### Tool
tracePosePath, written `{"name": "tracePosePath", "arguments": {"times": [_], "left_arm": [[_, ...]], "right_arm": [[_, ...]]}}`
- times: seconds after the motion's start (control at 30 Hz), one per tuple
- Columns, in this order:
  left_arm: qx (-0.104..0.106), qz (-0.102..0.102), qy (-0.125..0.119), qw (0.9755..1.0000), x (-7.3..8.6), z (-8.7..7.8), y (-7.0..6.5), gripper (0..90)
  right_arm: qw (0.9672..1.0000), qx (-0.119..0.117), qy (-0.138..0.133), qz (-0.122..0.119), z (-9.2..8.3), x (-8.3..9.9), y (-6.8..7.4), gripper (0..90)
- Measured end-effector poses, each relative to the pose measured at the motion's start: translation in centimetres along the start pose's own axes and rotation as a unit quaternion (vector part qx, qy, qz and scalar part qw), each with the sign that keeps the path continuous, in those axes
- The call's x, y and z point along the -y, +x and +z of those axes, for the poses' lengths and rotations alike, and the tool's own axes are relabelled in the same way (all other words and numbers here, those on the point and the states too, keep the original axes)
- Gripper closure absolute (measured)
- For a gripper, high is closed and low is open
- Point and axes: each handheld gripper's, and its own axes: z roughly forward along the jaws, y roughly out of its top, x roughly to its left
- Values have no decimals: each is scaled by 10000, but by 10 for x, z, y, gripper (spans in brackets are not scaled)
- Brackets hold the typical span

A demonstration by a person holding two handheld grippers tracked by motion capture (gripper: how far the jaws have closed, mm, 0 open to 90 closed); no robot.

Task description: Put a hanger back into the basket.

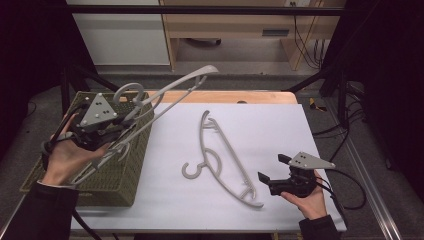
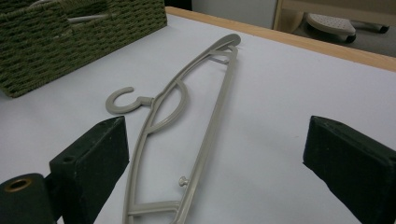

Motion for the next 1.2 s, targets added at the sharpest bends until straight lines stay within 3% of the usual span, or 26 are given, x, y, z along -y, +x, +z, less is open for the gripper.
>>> {"name": "tracePosePath", "arguments": {"times": [0.23,0.37,0.53,0.6,0.83,1.2], "left_arm": [[-391,-259,283,9985,37,5,26,796],[-591,-250,348,9973,51,7,35,796],[-670,-373,543,9956,72,8,47,796],[-746,-441,699,9938,86,9,52,796],[-889,-594,951,9897,110,13,63,796],[-1007,-757,1244,9842,137,18,71,796]], "right_arm": [[10000,-6,-4,-8,1,0,0,73],[10000,-8,28,-10,1,0,0,74],[10000,-13,39,-25,2,1,1,73],[10000,-22,40,-24,2,1,1,74],[10000,-17,31,-41,3,1,1,75],[10000,-40,39,-34,3,1,1,76]]}}
